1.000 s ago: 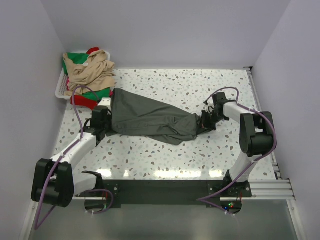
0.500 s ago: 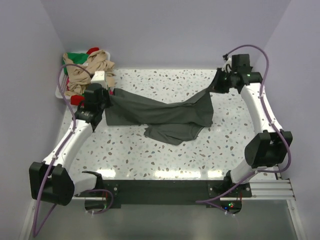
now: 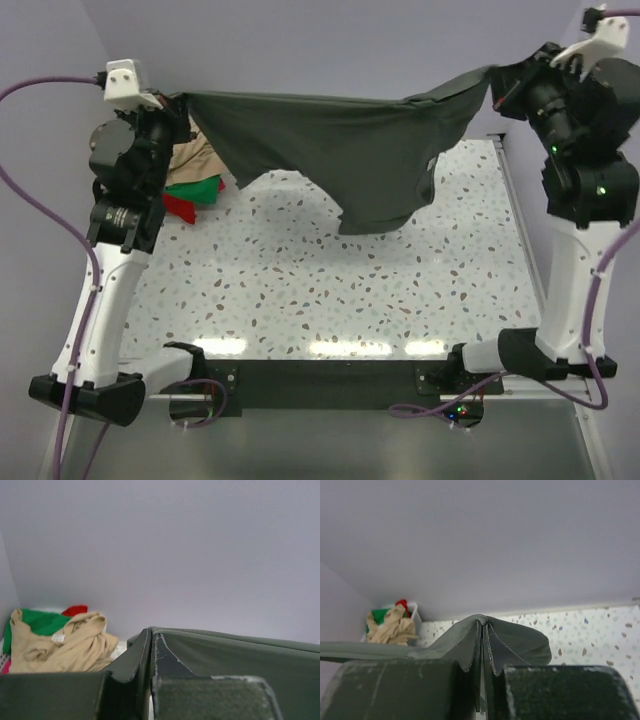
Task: Fold and stack the t-shirts
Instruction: Flatten the tshirt out
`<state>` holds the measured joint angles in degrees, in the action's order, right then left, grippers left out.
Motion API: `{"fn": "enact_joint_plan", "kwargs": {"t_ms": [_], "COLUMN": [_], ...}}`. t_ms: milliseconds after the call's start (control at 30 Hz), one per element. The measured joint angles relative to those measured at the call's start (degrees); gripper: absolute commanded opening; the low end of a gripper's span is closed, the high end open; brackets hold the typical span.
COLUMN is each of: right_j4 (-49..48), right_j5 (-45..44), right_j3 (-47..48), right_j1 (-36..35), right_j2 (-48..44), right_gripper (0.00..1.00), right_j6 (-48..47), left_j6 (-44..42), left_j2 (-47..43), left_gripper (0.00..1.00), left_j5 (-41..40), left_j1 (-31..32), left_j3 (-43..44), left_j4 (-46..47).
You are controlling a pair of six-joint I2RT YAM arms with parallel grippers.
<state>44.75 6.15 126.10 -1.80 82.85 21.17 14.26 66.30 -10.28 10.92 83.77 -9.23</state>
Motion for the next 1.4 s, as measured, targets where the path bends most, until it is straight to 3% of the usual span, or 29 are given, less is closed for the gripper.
{"fn": "enact_joint_plan", "kwargs": {"t_ms": [200, 467, 633, 1000, 1200, 1400], "right_j4": [-8.02, -14.05, -16.0, -14.78, -13.97, -14.14], "right_j5": [-2.45, -4.24, -6.29, -8.26, -8.87, -10.19], "right_j3": [0.59, 4.94, 1.05, -12.74, -13.46, -10.1], "right_j1": [-0.02, 0.0, 0.0, 0.42, 1.09, 1.09], "right_j2": [-11.04, -14.73, -12.72, 1.07, -0.28, -5.38], "right_gripper": [0.0, 0.0, 0.0, 0.0, 0.0, 0.0], "right_j6": [-0.66, -2.43, -4.2, -6.23, -6.97, -8.79], "left_j6": [-0.07, 0.17, 0.35, 0.33, 0.22, -0.02], "left_j2": [-5.7, -7.34, -3.85, 9.46, 8.24, 1.29], "left_gripper": [0.0, 0.0, 0.0, 0.0, 0.0, 0.0], "left_j5": [3.1, 9.18, 12.9, 15.04, 15.39, 17.27], "left_j1": [0.04, 0.04, 0.04, 0.04, 0.04, 0.04], "left_j3": [5.97, 12.63, 10.91, -0.5, -1.4, -1.51], "left_j4": [0.57, 0.61, 0.57, -1.92, -2.69, -2.47]}}
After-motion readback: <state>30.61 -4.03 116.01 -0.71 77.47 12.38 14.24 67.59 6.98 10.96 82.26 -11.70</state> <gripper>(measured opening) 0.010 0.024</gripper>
